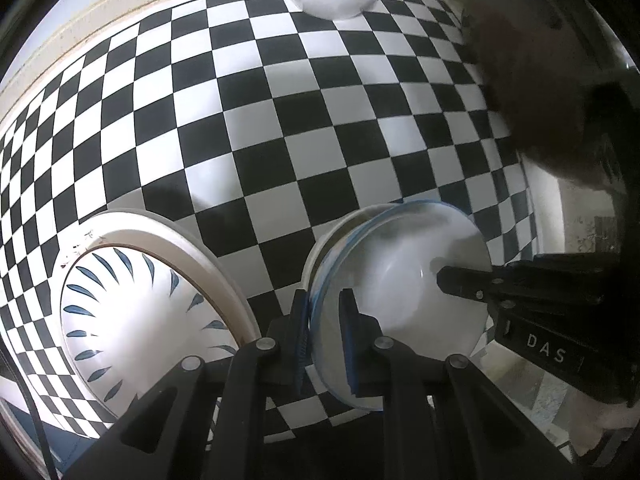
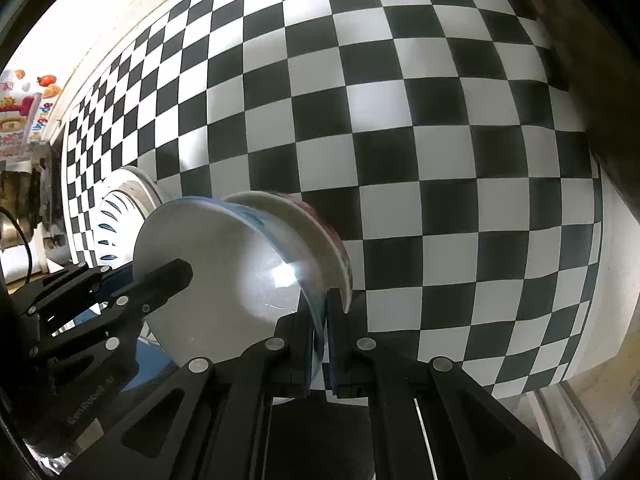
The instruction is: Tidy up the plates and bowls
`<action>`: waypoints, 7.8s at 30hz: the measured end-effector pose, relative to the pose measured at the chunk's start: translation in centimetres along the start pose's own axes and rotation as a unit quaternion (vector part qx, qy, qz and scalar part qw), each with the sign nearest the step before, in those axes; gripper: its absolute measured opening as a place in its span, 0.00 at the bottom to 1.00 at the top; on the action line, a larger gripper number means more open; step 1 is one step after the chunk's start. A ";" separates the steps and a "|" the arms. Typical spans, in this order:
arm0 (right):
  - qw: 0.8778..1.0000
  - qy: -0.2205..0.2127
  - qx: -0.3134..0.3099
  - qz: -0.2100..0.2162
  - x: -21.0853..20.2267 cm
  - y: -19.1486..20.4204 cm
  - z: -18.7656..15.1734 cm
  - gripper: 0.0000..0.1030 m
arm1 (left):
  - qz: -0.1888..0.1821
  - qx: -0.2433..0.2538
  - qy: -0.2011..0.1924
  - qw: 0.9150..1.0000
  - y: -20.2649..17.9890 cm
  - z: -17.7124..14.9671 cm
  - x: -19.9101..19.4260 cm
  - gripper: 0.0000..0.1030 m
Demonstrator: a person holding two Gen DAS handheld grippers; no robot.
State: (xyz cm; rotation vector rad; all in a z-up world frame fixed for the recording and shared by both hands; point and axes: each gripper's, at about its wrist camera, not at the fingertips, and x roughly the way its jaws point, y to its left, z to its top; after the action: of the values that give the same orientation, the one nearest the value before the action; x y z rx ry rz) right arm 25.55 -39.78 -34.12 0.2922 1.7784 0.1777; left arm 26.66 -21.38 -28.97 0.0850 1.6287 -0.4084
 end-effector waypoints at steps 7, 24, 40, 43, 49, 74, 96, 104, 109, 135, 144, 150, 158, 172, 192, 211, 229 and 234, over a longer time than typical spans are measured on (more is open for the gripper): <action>1.000 -0.001 0.002 -0.011 0.4 0.2 0.4 0.11 | 0.007 0.004 0.005 1.000 -0.3 -0.3 0.7 0.13; 1.000 0.007 0.010 -0.023 0.0 0.5 0.9 0.11 | -0.001 -0.018 0.015 1.000 0.2 -0.4 0.9 0.13; 1.000 -0.009 0.008 -0.027 -0.7 0.2 0.2 0.12 | -0.003 -0.029 0.008 1.000 0.4 -1.1 0.0 0.13; 0.999 -0.019 0.007 -0.027 -1.2 0.2 -0.4 0.12 | 0.011 -0.028 -0.016 0.999 0.5 -1.7 -1.3 0.14; 0.999 -0.046 0.005 -0.009 -3.2 0.6 -2.9 0.12 | 0.021 -0.028 -0.049 0.998 0.9 -2.7 -4.2 0.14; 0.991 -0.135 -0.002 0.014 -10.7 0.5 -6.6 0.39 | 0.015 -0.032 -0.120 0.992 0.0 -2.1 -9.8 0.15; 0.981 -0.173 0.010 -0.089 -10.2 -1.6 23.3 0.52 | -0.045 -0.131 -0.040 0.990 6.4 24.9 -1.6 0.15; 0.985 -0.141 0.026 -0.091 -7.5 -3.3 28.1 0.51 | -0.070 -0.132 -0.012 0.989 6.6 28.2 1.5 0.15; 0.988 -0.121 0.034 -0.086 -6.1 -4.1 29.9 0.35 | -0.062 -0.118 -0.002 0.991 6.4 29.5 2.8 0.14; 0.992 -0.116 0.012 -0.052 -7.6 -2.1 25.1 0.06 | -0.025 -0.075 -0.049 0.996 4.1 24.0 -1.9 0.14; 0.989 -0.138 -0.003 -0.043 -9.6 0.5 19.6 0.06 | -0.022 -0.051 -0.079 0.995 2.5 18.9 -6.0 0.14; 0.987 -0.154 -0.009 -0.038 -10.9 2.2 15.1 0.06 | -0.024 -0.036 -0.092 0.995 1.4 14.7 -8.1 0.14; 0.986 -0.163 -0.011 -0.027 -12.7 2.0 7.4 0.06 | -0.028 -0.015 -0.092 0.995 0.2 9.5 -9.2 0.14; 0.988 -0.152 0.002 -0.010 -10.2 1.0 -0.7 0.07 | -0.028 0.023 -0.060 0.997 -1.2 2.8 -7.8 0.14; 0.996 -0.082 0.028 0.002 -1.9 -0.3 -3.0 0.07 | -0.008 0.031 0.002 1.000 -0.7 0.0 -1.5 0.14; 0.997 -0.070 0.039 0.001 -1.6 0.3 -3.1 0.12 | 0.001 0.026 0.001 1.000 -0.3 -0.6 -0.7 0.14; 0.996 -0.071 0.044 -0.004 -2.1 -0.4 -3.9 0.16 | -0.003 0.021 -0.004 1.000 -0.5 -0.9 -1.0 0.14; 0.996 -0.076 0.041 -0.010 -2.1 -0.1 -4.2 0.16 | 0.005 0.025 -0.014 1.000 -0.6 -1.2 -1.4 0.14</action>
State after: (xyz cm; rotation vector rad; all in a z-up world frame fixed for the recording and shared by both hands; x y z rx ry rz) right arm 21.87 -40.36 -31.21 0.3378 1.6400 0.0674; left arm 25.46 -21.27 -27.41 0.1253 1.5901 -0.4417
